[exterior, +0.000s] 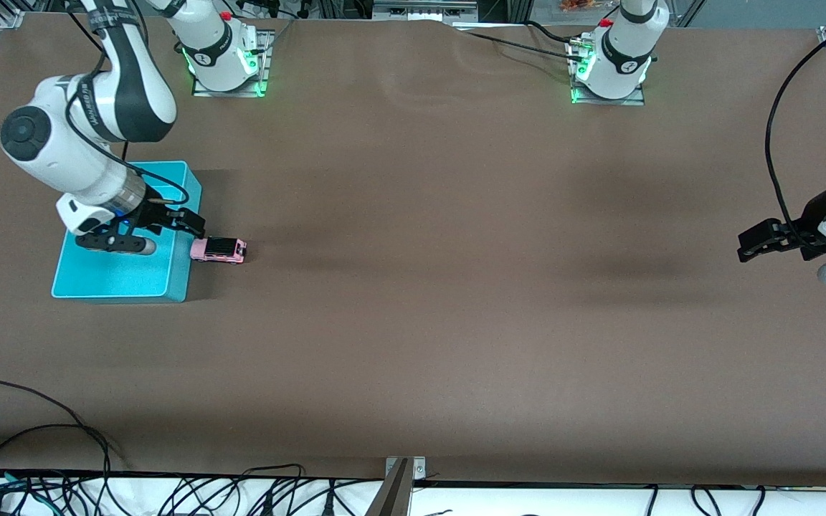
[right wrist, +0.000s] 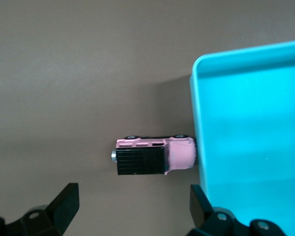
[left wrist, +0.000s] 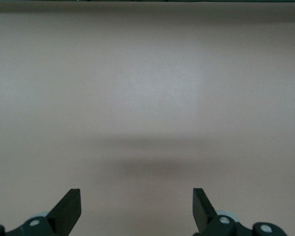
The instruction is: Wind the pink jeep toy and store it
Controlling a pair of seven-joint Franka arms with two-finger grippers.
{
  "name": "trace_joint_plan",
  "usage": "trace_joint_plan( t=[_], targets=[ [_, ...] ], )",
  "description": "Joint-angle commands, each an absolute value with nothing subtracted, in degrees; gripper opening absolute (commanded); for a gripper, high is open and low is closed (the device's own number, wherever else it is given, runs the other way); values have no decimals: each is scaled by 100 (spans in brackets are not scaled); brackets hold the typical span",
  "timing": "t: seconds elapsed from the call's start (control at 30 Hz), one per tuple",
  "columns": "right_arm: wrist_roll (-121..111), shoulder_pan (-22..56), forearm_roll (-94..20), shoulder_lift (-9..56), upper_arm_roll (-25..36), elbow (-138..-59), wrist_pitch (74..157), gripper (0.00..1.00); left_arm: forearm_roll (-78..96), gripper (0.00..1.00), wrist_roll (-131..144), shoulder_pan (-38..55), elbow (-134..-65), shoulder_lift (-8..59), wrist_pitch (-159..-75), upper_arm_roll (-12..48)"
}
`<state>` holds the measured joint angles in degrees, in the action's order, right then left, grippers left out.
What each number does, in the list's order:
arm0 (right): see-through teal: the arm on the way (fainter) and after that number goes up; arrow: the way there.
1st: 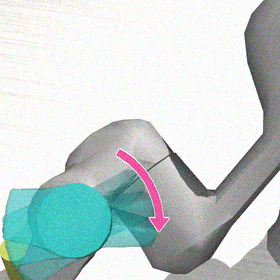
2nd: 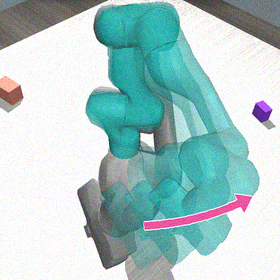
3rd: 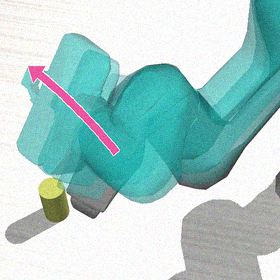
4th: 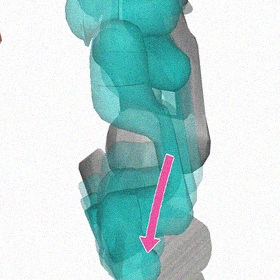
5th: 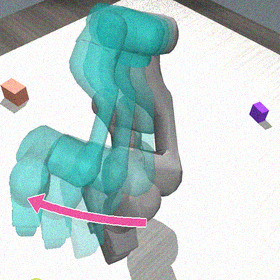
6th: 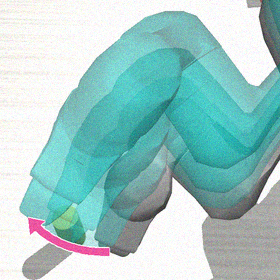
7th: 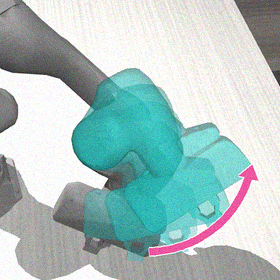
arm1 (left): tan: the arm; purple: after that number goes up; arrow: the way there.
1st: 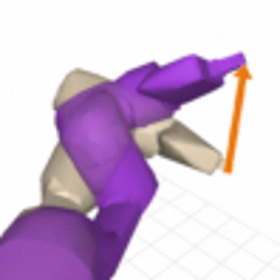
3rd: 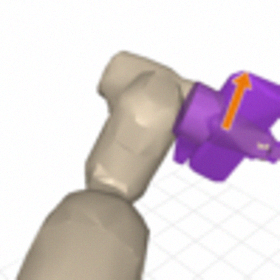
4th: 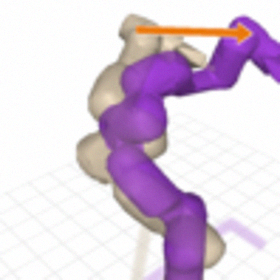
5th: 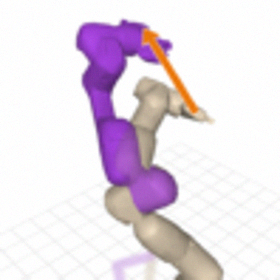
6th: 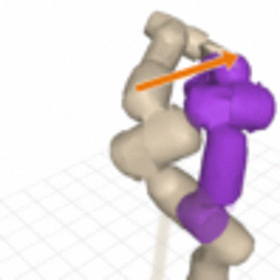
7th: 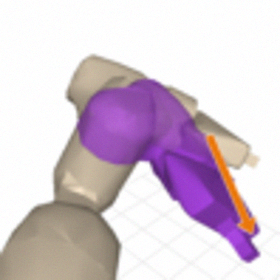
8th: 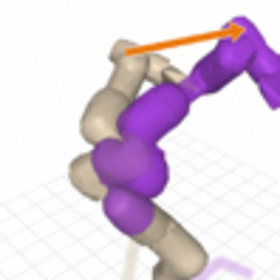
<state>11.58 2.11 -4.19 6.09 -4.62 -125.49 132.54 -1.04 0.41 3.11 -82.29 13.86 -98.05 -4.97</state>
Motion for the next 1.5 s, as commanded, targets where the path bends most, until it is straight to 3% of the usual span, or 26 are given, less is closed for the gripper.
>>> trace_joint_plan(
  t=[0.0,0.93,1.47],
  targets=[
    [1958,299,-510,720,-483,-12806,13702,100,-132,100,-70,290,-8314,1292,-9800,-483],
    [7398,395,-448,1608,-536,-12929,14651,100,-132,100,-70,290,-8323,1292,-9800,-483],
    [8393,378,-457,1828,-536,-13087,14897,100,-132,100,-70,290,-8323,1292,-9800,-483]
  ],
)
